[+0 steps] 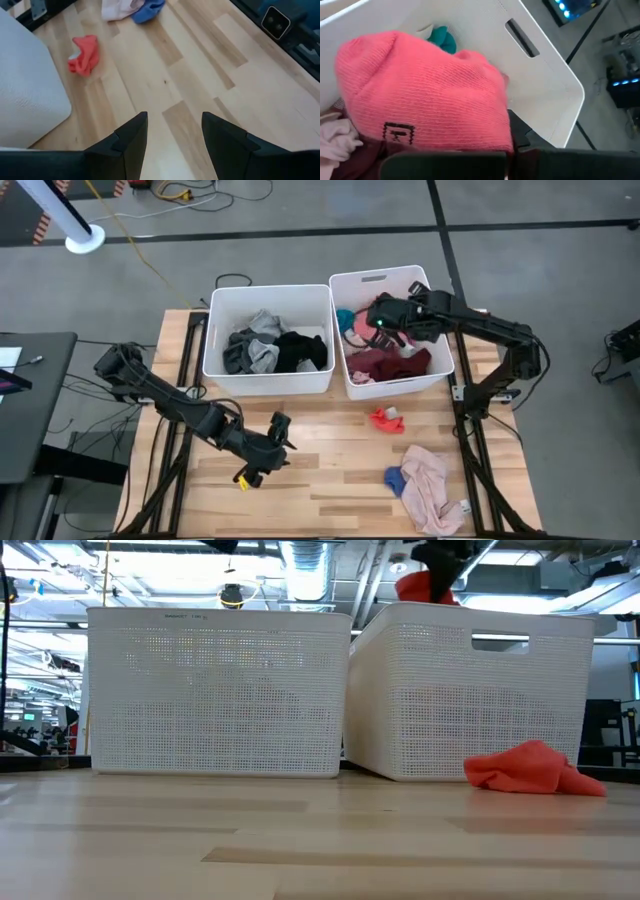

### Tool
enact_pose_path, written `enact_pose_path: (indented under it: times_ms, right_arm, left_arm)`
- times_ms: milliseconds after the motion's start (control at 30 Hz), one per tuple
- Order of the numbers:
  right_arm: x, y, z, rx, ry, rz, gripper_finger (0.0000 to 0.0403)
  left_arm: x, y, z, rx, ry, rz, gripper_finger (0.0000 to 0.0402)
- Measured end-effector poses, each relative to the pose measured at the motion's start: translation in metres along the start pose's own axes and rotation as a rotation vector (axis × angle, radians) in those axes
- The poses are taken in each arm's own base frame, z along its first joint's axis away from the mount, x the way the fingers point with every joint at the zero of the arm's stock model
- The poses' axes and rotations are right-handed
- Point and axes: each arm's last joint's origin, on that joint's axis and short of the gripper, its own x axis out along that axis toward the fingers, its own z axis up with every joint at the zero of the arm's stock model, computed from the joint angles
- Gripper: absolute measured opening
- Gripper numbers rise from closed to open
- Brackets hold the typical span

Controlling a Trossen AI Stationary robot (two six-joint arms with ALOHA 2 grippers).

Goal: Sort clothes
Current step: Put the pink sock into the right white laundry organizer

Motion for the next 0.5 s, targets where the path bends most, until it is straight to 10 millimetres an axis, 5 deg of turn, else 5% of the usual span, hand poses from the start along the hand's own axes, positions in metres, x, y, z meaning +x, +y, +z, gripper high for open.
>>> enact_pose_path:
  times_ms: [500]
  right_arm:
    - [0.030,-0.029,0.012,0.022,0.018,0.173,0.0002]
  left_arm:
    - [0.024,-0.014,-0.019,-0.070,-0.185,0.024,0.0183]
